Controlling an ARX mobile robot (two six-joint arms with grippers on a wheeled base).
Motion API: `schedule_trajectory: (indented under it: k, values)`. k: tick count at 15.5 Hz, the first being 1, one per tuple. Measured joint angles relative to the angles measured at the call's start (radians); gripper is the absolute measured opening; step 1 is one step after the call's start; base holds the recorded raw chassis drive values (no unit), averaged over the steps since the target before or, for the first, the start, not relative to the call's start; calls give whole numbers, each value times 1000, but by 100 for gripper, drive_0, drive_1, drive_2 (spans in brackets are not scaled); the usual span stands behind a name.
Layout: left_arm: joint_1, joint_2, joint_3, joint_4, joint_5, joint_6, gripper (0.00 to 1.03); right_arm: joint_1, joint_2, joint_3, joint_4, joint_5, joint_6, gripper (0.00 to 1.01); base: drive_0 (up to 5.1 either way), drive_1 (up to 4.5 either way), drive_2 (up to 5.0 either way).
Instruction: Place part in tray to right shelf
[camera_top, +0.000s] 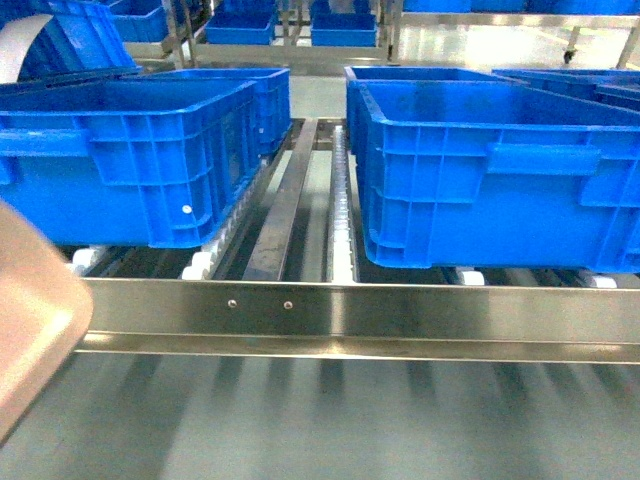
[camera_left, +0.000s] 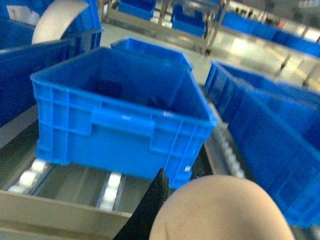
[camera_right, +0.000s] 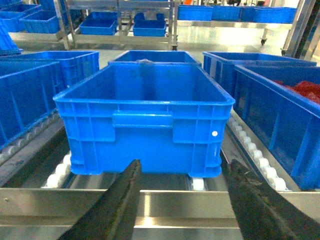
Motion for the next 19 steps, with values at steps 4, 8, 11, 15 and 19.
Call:
schedule_trajectory:
  k: [4, 8, 11, 15, 19]
  values:
    - [-84, -218, -270, 61, -87, 204, 12, -132, -206, -130, -78, -130, 6, 2, 0, 0, 0]
    - [-174, -325, -318, 56, -166, 210, 12, -127, -286, -159, -129, -132, 7, 2, 0, 0, 0]
    - [-171, -356, -344, 34, -173, 211, 12, -127, -320, -167, -155, -132, 7, 2, 0, 0, 0]
    - [-166, -403, -380, 3, -178, 211, 12, -127, -372, -179, -192, -132, 7, 2, 0, 0, 0]
    - [-167, -453, -393, -19, -175, 211, 12, -127, -390, -206, -176, -132, 7, 2, 0, 0, 0]
